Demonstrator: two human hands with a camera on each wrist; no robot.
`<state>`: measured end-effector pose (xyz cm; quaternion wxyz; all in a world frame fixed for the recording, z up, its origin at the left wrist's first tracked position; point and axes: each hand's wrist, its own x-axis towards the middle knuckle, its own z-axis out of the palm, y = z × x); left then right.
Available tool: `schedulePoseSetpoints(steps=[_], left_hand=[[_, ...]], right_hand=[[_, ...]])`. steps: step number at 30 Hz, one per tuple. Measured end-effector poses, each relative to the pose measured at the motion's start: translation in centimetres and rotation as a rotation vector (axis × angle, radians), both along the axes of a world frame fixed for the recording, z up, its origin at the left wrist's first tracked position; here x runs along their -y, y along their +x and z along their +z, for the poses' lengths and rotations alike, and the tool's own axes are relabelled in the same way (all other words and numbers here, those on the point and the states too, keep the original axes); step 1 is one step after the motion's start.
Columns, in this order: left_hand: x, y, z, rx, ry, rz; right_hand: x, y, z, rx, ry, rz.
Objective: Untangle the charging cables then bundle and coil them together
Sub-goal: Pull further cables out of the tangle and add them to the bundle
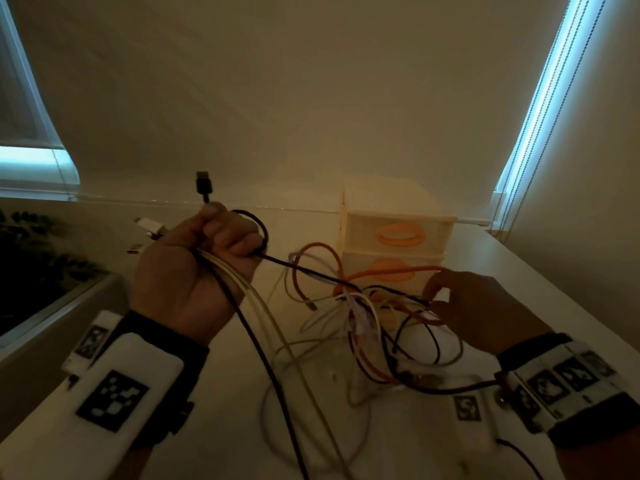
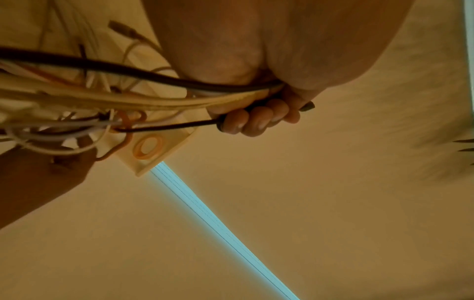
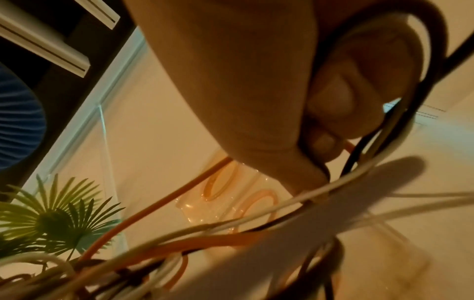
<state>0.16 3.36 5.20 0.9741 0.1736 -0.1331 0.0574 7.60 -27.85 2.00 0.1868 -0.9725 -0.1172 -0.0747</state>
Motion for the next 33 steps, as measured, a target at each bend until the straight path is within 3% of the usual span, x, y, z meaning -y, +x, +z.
schedulePoseSetpoints(steps=[3,8,13,17,20,22,25,30,33], left_hand=[[-1.0,0.0,0.0,-0.001,0.008,0.029],[0.9,0.7,-0.9,-0.099,0.073,0.069],[4.2,0.6,-2.3,-0.127,0.130,-0.056],[5.4,0.1,-2.4,-0.120,0.130,-0.136],[6.2,-0.3,-2.5,-0.107,0.133,-0.203],[6.6,-0.5,-2.5,-0.089,0.129,-0.235],[6.5,-0.5,-2.3,-0.079,0.112,-0.250],[5.4,-0.4,-1.8,-0.076,0.074,-0.211],[5.0,-0.3,-1.8,-0.079,0.069,-0.222]], right_hand=[[0.7,-0.1,-0.5,0.012,-0.061,-0.027],[0.3,-1.3,0.2,-0.040,0.034,0.032],[-2.3,-3.6,0.4,0.232,0.338,0.314],[-3.8,-4.1,-0.1,0.231,0.129,0.520],[-4.8,-4.4,0.0,0.274,-0.122,0.465],[-5.7,-4.5,0.0,0.224,-0.188,0.426],[-6.8,-4.1,-0.6,0.312,-0.174,0.361],[-6.6,-3.3,-0.9,0.514,-0.020,0.116],[-5.7,-2.8,-0.5,0.586,-0.030,-0.043]])
